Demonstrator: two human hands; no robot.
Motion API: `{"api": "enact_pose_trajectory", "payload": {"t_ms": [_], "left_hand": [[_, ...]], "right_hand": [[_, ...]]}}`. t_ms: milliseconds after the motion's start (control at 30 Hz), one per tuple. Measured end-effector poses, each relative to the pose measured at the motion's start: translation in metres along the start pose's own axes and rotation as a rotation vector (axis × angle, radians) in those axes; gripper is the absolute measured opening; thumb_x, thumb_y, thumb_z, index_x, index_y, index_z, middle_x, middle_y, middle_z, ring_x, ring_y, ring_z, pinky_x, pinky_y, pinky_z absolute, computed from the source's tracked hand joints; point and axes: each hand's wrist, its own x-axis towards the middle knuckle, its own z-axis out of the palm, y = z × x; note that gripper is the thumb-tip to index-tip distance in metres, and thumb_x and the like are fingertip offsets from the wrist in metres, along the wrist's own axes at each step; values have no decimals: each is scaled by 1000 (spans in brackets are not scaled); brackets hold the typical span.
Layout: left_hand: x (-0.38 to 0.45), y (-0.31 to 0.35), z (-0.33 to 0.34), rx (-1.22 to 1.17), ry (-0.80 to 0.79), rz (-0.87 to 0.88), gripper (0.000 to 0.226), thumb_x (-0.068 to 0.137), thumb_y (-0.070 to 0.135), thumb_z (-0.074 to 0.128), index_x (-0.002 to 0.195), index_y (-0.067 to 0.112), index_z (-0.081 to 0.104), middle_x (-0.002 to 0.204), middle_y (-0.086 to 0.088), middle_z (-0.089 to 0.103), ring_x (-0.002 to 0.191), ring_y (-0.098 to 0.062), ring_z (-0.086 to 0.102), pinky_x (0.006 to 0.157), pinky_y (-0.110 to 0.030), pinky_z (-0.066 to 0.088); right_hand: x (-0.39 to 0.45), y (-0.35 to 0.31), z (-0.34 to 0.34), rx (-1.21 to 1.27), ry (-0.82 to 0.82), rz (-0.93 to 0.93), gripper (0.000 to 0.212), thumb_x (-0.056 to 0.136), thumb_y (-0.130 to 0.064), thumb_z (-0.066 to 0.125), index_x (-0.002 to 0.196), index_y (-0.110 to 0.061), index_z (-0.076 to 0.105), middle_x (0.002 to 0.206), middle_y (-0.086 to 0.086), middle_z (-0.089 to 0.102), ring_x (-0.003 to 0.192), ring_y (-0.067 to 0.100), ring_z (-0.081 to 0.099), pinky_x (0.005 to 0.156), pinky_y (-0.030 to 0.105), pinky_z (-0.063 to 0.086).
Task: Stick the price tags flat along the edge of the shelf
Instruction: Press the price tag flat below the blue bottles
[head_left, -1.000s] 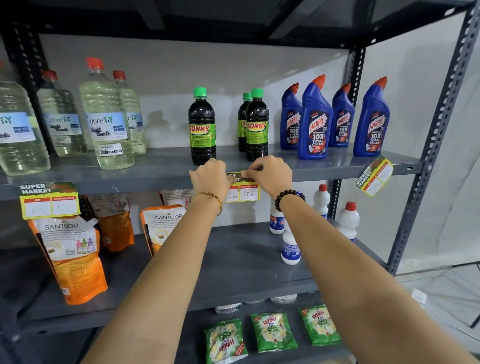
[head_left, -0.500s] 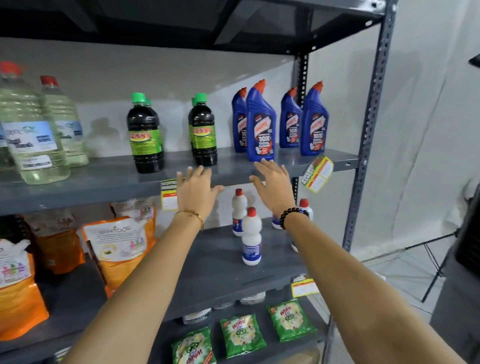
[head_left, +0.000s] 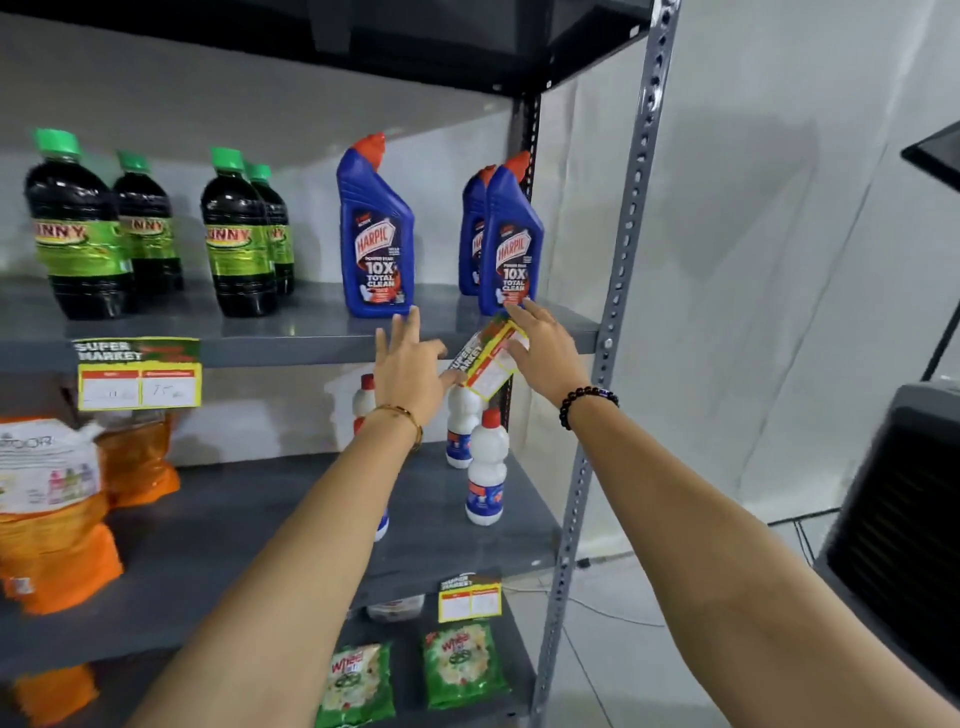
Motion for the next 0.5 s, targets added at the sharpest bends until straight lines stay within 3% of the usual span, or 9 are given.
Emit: {"api": "enact_pose_trajectory", "payload": {"t_ms": [133, 267, 500], "left_hand": [[5, 10, 10, 33, 34, -68, 31, 83, 37, 68, 105, 14, 71, 155, -14, 27, 145, -34, 16, 120, -51, 6], [7, 12, 18, 72, 83, -109, 23, 85, 32, 66, 101, 17, 72, 153, -11, 34, 144, -33, 19, 121, -50, 8], [10, 16, 24, 175, 96, -157, 28, 85, 35, 66, 103, 13, 71, 149, -11, 39, 142, -32, 23, 119, -49, 11]], "right_hand": [[14, 10, -1, 73, -130, -47, 50, 90, -11, 50, 138, -19, 35, 149, 12, 34, 132, 32, 37, 104, 43, 39], [23, 11, -1, 173, -112, -99, 40, 91, -16, 52, 130, -18, 44, 138, 11, 44, 119, 29, 48, 92, 39, 46], [33, 14, 1, 273, -61, -106, 15, 89, -22, 56, 99, -10, 60, 110, 10, 64, 94, 19, 57, 68, 22, 45]]}}
